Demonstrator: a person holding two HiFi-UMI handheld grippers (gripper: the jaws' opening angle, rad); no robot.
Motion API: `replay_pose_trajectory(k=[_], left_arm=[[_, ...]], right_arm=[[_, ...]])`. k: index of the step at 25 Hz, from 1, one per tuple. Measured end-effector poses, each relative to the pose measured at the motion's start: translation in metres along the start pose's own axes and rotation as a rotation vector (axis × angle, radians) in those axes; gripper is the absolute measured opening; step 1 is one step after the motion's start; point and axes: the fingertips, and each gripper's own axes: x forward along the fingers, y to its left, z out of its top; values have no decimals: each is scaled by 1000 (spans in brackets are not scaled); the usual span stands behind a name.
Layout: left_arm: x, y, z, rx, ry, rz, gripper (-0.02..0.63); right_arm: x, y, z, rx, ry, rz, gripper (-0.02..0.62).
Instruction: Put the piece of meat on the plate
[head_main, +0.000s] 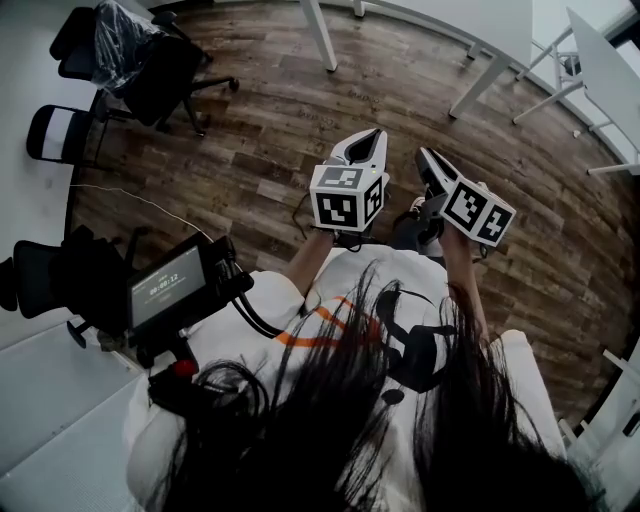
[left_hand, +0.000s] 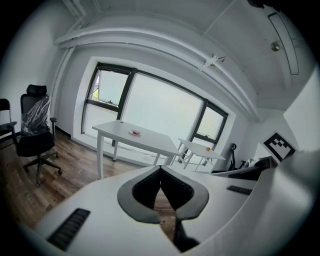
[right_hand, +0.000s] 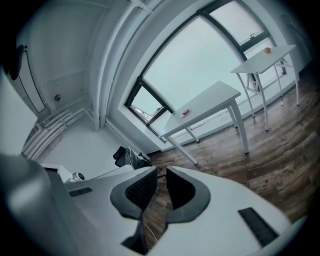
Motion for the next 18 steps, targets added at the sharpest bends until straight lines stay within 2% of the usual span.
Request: replay_pose_trajectory(k=[13, 18], left_arm=[[2, -19, 1, 17, 23, -26, 5], [10, -39, 4, 30, 35, -68, 5]], right_arm=[[-17, -8, 3, 25, -8, -28, 64], [-33, -17, 11, 41, -26, -63, 64]])
